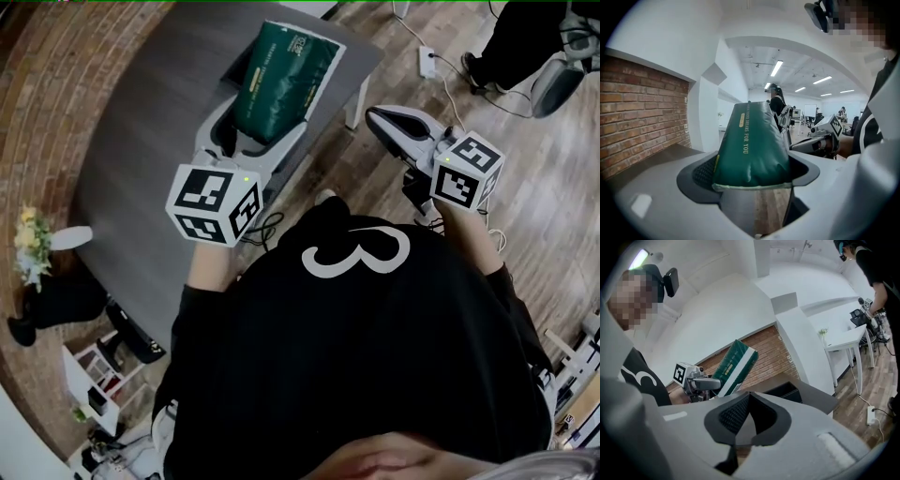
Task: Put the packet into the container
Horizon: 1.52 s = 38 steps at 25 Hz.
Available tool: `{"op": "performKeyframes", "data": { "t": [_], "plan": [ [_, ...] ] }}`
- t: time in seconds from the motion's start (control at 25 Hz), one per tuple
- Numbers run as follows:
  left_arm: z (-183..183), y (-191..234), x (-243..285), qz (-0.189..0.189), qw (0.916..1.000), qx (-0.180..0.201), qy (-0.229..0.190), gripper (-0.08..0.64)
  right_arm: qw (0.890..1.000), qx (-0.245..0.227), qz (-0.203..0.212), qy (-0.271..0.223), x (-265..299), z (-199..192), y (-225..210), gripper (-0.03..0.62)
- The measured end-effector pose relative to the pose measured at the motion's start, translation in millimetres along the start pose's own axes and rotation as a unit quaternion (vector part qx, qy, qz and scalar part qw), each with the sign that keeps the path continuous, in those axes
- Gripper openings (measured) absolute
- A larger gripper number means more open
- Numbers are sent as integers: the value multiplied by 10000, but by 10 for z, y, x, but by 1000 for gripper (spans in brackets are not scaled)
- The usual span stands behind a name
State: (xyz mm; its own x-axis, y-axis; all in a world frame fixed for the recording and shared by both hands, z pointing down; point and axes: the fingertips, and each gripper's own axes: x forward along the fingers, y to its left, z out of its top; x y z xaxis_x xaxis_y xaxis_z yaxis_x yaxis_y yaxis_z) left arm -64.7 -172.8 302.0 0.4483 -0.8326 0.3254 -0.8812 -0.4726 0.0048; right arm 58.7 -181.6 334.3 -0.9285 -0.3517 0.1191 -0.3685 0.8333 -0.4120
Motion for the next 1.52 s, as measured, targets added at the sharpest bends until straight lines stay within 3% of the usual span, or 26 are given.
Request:
{"op": "performKeyframes", "data": {
  "t": [0.36,0.76,0.96,1.32,1.52],
  "plan": [
    [20,647,313,99,9992,231,302,439,9993,126,-35,341,545,69,-264,2],
    [-406,1370,696,117,9947,358,953,439,9976,395,-275,506,916,17,-535,2],
    [-651,1547,908,17,9910,485,1245,439,9952,604,-476,612,948,-106,-658,2],
    [-951,1641,1331,-149,9863,297,1614,439,9911,858,-765,666,854,-257,-839,2],
    [-1085,1693,1461,-202,9824,431,1808,439,9888,958,-879,727,833,-325,-874,2]
  ]
}}
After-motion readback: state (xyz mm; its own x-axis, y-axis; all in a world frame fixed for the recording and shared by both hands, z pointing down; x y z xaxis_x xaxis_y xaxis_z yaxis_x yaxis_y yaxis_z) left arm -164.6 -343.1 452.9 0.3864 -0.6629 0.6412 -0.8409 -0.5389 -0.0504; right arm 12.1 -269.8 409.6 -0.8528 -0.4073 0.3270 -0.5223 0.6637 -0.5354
